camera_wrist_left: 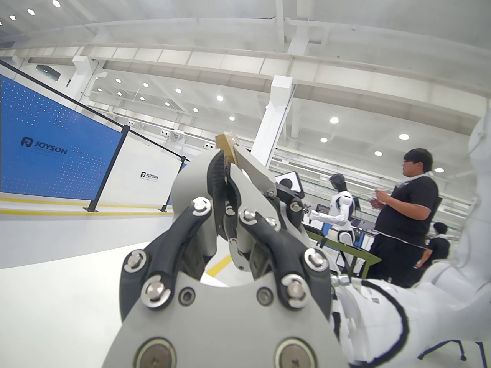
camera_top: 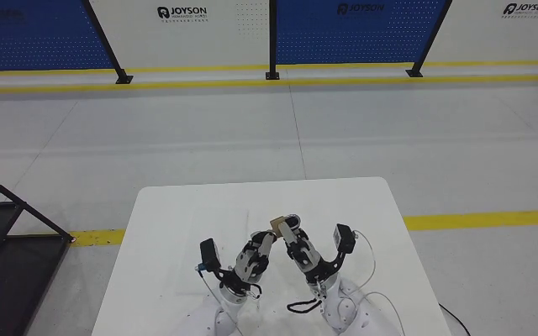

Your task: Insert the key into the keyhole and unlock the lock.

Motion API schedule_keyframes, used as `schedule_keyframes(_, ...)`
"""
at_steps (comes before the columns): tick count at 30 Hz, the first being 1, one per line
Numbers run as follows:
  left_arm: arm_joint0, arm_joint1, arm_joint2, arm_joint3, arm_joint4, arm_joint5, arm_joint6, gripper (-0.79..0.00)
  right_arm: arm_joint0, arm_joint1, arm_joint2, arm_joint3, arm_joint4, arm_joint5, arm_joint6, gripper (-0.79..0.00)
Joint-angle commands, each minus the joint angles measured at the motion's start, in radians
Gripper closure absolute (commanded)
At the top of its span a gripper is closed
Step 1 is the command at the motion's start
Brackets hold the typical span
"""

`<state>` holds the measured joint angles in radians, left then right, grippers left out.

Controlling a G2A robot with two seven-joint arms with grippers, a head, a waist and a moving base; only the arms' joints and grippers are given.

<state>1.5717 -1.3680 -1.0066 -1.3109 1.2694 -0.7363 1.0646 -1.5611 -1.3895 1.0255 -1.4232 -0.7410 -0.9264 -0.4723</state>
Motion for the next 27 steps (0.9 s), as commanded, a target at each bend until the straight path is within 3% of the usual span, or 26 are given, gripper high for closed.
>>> schedule_keyframes(1,-0.003,0.0,0.004,0.006,0.013,0.017,0.011,0.0,-0.004,0.001,0.003,-0.005,0.003,0.005,0.006,0.0)
schedule_keyframes(20,-0.032,0.003,0.03,0.05,0.138,0.183,0.107,0.0,-0.024,0.008,0.024,-0.033,0.035,0.051,0.064,0.0)
schedule_keyframes(27,-0.039,0.002,0.043,0.064,0.134,0.188,0.131,0.0,-0.027,0.01,0.03,-0.038,0.036,0.07,0.08,0.0)
